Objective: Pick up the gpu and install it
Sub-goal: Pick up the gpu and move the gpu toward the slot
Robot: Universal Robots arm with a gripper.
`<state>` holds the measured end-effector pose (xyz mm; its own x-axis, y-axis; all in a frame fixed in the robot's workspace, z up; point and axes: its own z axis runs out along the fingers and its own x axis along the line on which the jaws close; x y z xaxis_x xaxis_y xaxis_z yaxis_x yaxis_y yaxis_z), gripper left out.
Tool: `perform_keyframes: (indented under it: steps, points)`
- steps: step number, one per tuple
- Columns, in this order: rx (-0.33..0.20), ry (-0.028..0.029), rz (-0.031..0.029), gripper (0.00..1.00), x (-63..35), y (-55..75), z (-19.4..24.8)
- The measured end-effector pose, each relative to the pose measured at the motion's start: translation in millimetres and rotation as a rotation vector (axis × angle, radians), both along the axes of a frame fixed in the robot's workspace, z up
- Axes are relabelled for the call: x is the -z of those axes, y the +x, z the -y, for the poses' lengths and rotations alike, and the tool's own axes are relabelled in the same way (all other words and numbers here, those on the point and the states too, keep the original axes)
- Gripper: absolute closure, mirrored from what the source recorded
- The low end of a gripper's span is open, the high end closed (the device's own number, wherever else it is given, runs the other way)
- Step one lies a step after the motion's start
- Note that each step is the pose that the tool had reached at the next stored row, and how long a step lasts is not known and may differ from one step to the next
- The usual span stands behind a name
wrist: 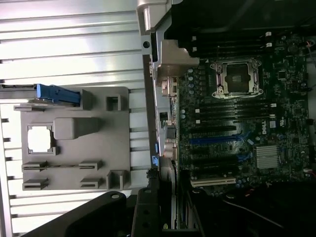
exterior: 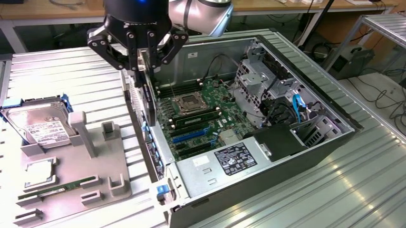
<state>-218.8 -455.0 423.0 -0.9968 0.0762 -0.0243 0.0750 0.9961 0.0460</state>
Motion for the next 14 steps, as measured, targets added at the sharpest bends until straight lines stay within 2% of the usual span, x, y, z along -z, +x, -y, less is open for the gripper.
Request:
perform_keyframes:
  steps: [14]
  points:
    - [0.000,0.0000,0.0000,0.74,0.0,7.0,0.0]
